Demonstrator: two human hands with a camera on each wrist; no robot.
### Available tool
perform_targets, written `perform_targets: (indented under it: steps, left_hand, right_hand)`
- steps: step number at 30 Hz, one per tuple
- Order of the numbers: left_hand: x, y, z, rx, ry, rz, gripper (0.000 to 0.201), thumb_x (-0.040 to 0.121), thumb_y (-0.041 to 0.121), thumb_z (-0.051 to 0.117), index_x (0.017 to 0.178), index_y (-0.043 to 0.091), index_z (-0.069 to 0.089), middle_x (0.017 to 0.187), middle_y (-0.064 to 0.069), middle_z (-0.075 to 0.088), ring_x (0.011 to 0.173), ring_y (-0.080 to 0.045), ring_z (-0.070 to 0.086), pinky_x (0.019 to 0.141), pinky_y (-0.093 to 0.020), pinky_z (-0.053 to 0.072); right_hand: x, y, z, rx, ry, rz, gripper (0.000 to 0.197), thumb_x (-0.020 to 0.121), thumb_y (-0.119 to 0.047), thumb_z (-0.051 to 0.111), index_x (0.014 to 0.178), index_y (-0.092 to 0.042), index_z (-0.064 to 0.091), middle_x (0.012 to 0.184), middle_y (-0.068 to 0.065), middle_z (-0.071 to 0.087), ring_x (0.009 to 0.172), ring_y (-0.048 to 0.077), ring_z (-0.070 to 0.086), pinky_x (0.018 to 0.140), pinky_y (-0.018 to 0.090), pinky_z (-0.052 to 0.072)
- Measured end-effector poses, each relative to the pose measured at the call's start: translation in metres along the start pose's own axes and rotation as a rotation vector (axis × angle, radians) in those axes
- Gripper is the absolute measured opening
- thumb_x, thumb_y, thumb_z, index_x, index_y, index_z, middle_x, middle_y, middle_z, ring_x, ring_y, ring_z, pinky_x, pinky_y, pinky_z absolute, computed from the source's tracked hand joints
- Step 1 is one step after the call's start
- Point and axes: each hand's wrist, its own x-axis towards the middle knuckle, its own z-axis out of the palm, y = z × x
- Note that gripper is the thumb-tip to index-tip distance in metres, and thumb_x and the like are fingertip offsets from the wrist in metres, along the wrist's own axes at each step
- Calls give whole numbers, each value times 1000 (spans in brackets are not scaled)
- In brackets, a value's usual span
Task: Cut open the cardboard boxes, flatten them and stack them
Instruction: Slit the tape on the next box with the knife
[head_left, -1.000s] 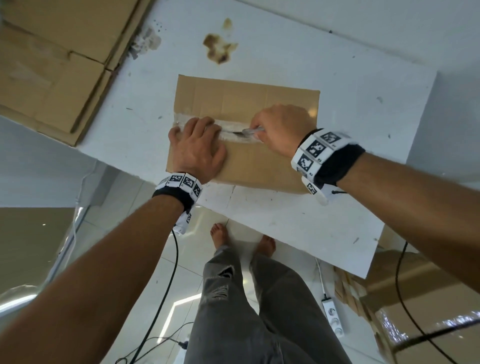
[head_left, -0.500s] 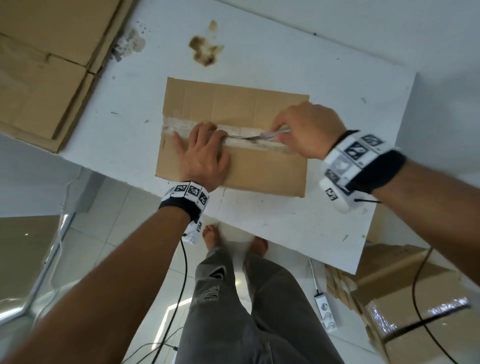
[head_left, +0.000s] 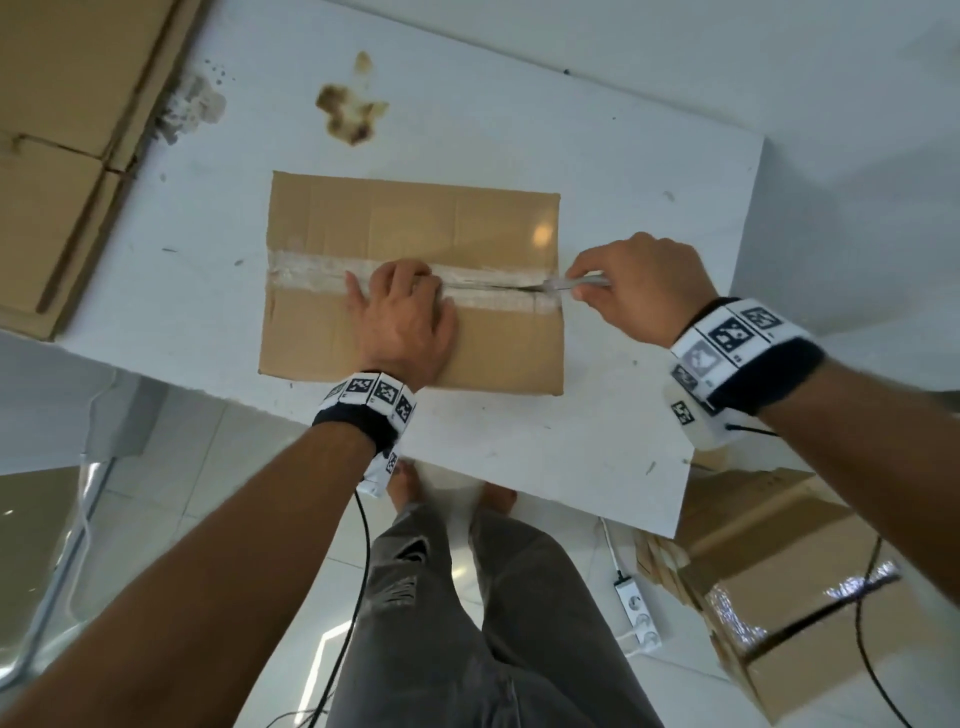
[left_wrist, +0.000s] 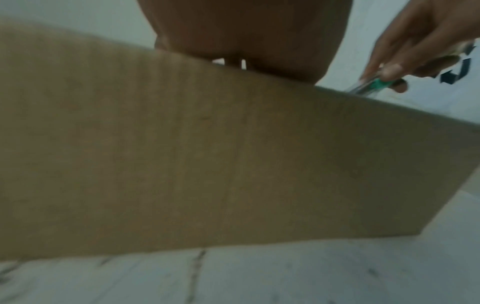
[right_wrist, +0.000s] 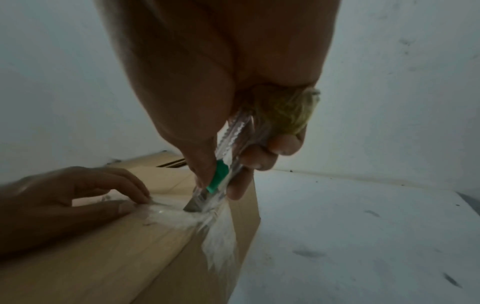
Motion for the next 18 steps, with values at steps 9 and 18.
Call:
perform_targets:
  steps: [9,18]
  left_hand:
    - [6,25,4,80,-106,99,46,96,58,43,119,22,59,132,-3,52,133,-28,41,115,-68,25]
    - [15,13,16,5,39,101,47,96,56,43,91,12,57,107,-9,59,112,-35,48,105,-61,34]
  right_hand:
    - [-2,33,-4,30,-19,54,18,99,-44,57,108,-38,71,92,1,67,74,24,59,64,31,39]
    - [-14,53,11,344,-44,137,22,96,-42,62,112,-35,75,97,-8,73,93,17,66,85,39,55]
